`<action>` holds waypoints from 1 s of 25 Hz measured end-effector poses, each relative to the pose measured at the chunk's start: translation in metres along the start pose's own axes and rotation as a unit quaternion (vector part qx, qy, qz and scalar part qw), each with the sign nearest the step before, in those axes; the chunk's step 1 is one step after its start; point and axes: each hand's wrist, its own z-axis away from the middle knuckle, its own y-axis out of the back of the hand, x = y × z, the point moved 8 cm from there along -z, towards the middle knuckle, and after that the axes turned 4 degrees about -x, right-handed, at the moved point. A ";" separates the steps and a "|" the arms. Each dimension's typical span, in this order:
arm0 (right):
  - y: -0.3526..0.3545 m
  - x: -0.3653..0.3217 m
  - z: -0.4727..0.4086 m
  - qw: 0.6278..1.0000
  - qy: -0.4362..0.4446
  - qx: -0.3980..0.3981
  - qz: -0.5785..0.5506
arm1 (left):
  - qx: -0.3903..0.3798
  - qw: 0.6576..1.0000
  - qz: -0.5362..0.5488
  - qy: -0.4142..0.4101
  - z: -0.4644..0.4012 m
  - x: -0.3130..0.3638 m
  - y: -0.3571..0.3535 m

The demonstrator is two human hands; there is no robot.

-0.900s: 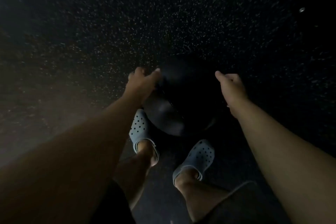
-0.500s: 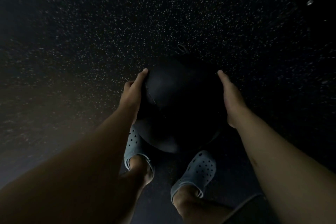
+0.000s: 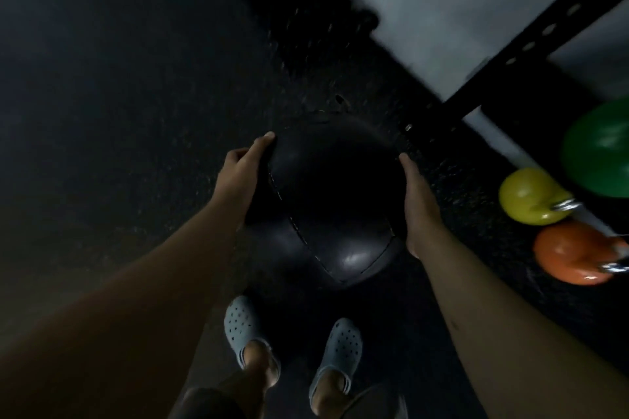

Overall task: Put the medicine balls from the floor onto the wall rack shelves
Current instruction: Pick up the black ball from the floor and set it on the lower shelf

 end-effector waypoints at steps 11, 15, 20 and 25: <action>0.262 -0.300 0.314 0.906 0.305 0.208 -0.209 | -0.157 0.942 0.016 -0.295 0.347 0.357 -0.162; 0.370 -0.321 0.436 0.845 0.393 0.270 -0.244 | -0.224 0.895 0.027 -0.386 0.480 0.395 -0.230; 0.491 -0.305 0.549 0.804 0.452 0.309 -0.233 | -0.282 0.855 0.063 -0.431 0.608 0.377 -0.311; 0.592 -0.268 0.605 0.773 0.472 0.355 -0.233 | -0.323 0.847 0.080 -0.415 0.688 0.335 -0.391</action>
